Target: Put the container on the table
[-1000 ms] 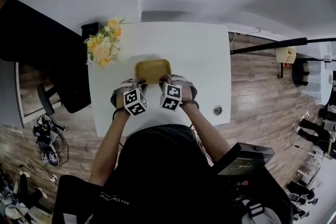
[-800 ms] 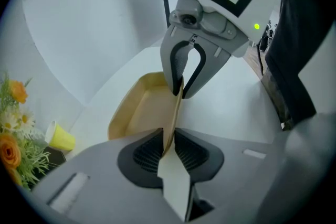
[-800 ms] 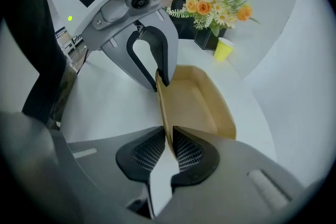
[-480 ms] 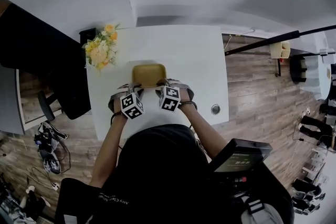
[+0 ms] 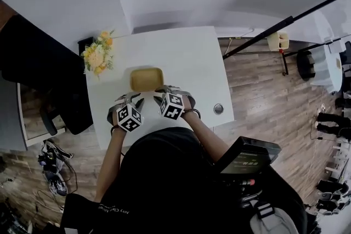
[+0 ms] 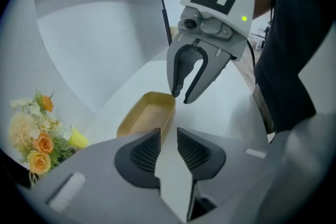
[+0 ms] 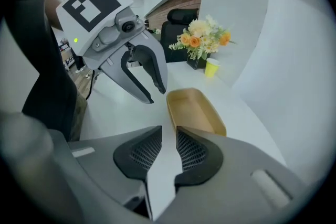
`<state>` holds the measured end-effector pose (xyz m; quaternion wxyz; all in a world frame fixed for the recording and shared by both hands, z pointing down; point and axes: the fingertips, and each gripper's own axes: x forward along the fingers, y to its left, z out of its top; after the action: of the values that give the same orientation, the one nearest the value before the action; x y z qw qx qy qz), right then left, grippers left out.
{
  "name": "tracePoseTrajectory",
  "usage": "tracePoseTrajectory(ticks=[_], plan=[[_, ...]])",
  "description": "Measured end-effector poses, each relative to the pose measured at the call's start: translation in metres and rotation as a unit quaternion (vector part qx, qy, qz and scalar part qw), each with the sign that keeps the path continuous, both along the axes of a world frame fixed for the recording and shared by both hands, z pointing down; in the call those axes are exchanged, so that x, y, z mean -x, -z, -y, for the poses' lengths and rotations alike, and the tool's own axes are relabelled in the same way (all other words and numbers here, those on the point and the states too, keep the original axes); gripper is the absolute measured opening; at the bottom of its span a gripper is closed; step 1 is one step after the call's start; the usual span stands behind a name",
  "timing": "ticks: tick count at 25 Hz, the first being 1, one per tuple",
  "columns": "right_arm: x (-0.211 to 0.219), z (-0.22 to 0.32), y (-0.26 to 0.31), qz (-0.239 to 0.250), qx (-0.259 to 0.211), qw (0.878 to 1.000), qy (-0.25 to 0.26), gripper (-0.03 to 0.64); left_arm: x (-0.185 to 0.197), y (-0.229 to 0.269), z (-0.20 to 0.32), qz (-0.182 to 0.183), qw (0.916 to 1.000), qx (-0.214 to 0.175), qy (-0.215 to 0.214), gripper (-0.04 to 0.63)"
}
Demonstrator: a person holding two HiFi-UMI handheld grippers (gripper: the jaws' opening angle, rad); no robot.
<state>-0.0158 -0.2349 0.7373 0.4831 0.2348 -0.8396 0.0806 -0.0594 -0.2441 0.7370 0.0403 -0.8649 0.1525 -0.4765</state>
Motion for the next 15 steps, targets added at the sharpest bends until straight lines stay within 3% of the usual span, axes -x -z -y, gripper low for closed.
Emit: tracePoseTrajectory(ticks=[4, 7, 12, 15], plan=[[0.004, -0.005, 0.031, 0.042, -0.017, 0.999, -0.023, 0.094, -0.006, 0.028, -0.002, -0.023, 0.9994, -0.023, 0.010, 0.100], [0.005, -0.002, 0.062, 0.077, -0.039, 0.996, -0.040, 0.089, -0.010, 0.061, 0.005, -0.069, 0.9961, -0.038, 0.040, 0.098], [0.003, 0.006, 0.118, 0.146, -0.076, 0.983, -0.079, 0.078, -0.018, 0.121, 0.016, -0.171, 0.9785, -0.062, 0.097, 0.091], [0.000, 0.014, 0.154, 0.181, -0.108, 0.972, -0.099, 0.069, -0.025, 0.163, 0.017, -0.209, 0.9687, -0.101, 0.088, 0.086]])
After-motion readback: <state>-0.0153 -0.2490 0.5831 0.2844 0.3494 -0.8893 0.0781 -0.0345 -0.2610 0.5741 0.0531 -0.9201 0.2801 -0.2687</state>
